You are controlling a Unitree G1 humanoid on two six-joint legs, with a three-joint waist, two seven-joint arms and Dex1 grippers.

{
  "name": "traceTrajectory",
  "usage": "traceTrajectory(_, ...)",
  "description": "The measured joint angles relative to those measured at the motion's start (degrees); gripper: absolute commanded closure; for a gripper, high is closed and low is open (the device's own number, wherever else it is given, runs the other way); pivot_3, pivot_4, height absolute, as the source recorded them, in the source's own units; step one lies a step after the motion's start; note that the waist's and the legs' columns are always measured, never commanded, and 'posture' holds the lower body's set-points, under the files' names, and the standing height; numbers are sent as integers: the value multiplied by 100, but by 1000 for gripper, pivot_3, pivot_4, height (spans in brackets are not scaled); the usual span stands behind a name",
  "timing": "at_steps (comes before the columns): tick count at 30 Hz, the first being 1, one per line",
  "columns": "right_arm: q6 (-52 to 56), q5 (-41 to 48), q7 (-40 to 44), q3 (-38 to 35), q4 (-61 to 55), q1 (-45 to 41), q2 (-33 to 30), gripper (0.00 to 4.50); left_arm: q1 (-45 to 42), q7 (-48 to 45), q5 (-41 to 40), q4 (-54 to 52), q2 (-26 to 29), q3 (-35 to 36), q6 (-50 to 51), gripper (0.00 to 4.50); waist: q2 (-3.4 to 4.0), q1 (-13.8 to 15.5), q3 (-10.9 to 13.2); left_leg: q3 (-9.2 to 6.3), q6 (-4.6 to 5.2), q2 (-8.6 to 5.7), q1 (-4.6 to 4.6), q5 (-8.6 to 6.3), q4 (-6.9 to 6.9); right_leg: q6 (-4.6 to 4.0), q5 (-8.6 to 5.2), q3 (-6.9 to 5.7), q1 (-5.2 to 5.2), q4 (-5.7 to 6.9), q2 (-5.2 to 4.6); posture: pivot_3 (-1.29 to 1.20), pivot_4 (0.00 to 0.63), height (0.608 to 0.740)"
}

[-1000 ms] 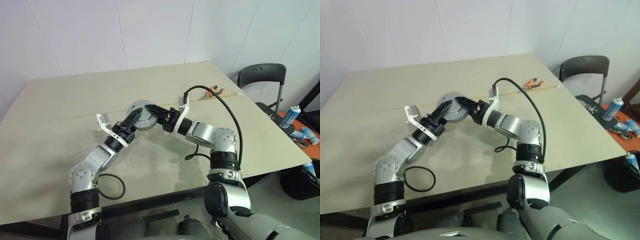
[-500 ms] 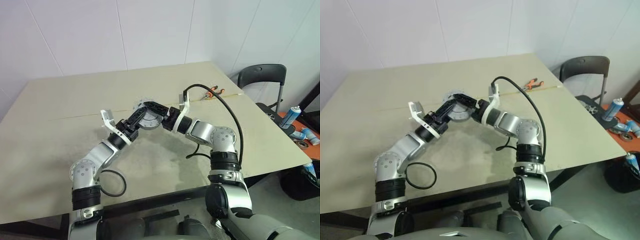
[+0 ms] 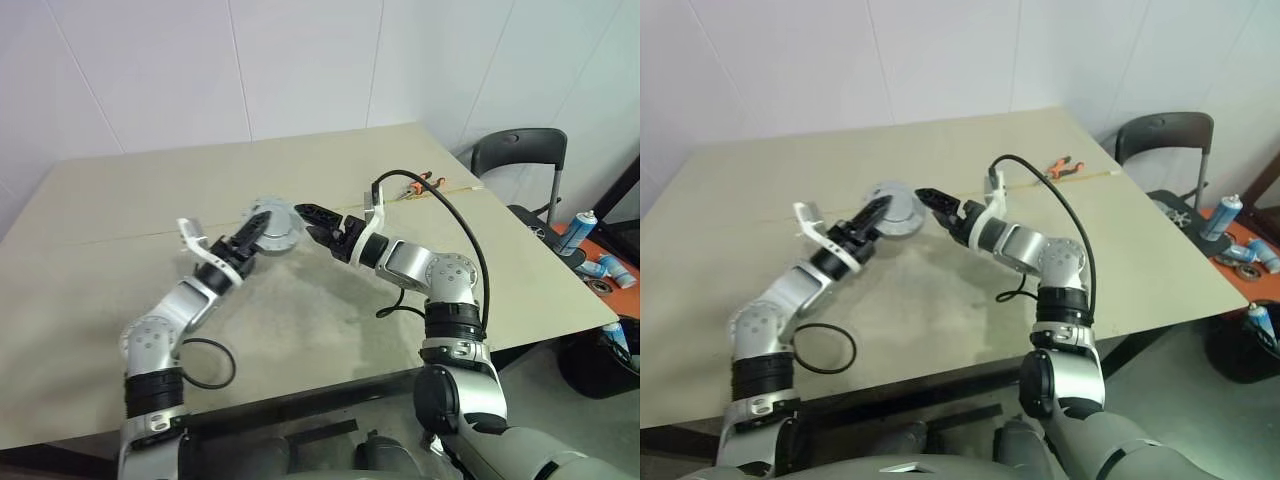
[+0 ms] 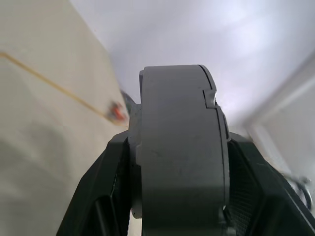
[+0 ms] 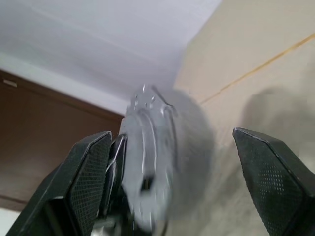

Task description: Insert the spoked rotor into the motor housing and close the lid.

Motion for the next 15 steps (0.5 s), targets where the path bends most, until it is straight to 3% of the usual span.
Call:
traceTrajectory(6, -48, -86, 23, 93, 98, 6, -46, 387, -43, -318, 462, 379, 976, 510, -414, 2180, 0, 4, 0, 0, 0, 0, -1, -1, 0, -3, 0, 0, -2, -2, -1, 0, 0, 740)
traceTrajectory(10, -73, -193, 59, 201, 106, 25, -64, 387, -84, -637, 1040, 1457, 1671, 861, -682, 2180, -2, -1, 0, 0, -2, 0, -3, -3, -1, -4, 0, 0, -7, -3, -3, 0, 0, 740)
traceTrajectory(15, -109, -307, 104, 316, 115, 31, -48, 387, -349, -1023, 1889, 2534, 2106, 829, -863, 2180, -18, 46, -1, -3, -16, -2, -12, -15, -1, -8, 4, -1, -12, -9, -8, 0, 0, 740)
